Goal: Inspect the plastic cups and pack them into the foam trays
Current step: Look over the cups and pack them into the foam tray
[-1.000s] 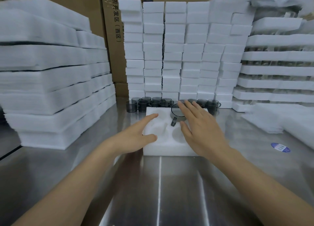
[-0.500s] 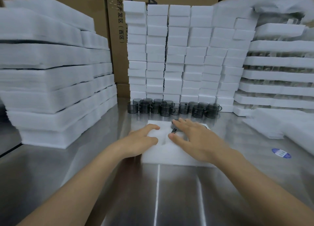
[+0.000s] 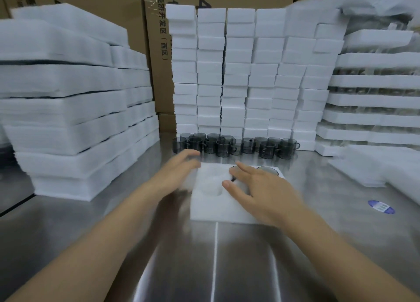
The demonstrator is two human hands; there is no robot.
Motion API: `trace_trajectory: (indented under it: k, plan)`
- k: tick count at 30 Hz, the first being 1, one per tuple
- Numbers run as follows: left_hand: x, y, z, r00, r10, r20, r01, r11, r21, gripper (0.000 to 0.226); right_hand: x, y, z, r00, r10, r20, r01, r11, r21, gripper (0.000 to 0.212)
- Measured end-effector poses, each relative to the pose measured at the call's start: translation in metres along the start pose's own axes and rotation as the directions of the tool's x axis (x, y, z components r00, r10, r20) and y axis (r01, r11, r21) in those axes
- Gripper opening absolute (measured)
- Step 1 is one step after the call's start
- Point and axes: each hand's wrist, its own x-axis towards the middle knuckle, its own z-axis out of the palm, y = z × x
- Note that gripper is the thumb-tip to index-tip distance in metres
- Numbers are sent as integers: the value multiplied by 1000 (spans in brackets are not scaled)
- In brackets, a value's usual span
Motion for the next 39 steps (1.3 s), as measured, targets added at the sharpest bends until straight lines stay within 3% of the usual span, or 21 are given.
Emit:
trace_trajectory:
  k: [1,5,10,13,17,21,24,26,30,33,36,39]
  plan:
    - [14,-4,-4,998,-8,-61,8,1000,-13,17,-2,0,2,999,-8,-52,6,1000,-25,73]
    - [67,-38,-15,978,-27,-209,70,977,200,17,-5,1,5,992,-33,-123,29,999,-36,70]
    - [104,-56,-14,925,-37,-378,173,928,331,64,-6,2,4,989,-35,-145,30,999,-41,69]
    - [125,-57,-12,915,-21,-404,178,918,355,85,-5,2,6,988,-55,-147,50,998,-37,65]
    - [143,-64,-14,924,-39,-380,214,878,429,64,-7,4,10,962,-84,-261,76,996,-41,51]
    - [137,-67,-9,878,167,-448,142,803,578,27,-10,1,8,942,-96,-322,74,994,-80,42]
    - [130,-65,-11,871,164,-464,129,834,537,44,-9,-1,5,957,-96,-274,86,995,-48,49]
    - [125,-63,-12,887,70,-456,150,891,429,64,-9,-1,4,974,-71,-213,68,997,-22,56]
    - [116,-61,-16,889,-92,-449,181,970,160,90,-9,-2,2,972,-74,-224,69,997,-29,49]
    - [102,-64,-18,905,-142,-402,195,976,95,77,-9,1,1,985,-64,-163,61,998,-24,57]
    - [79,-65,-15,928,-91,-361,141,983,116,55,-8,2,0,992,-63,-113,61,998,-24,65]
    - [50,-54,-5,920,56,-389,1,990,144,65,-9,1,-2,994,-62,-94,61,998,-16,63]
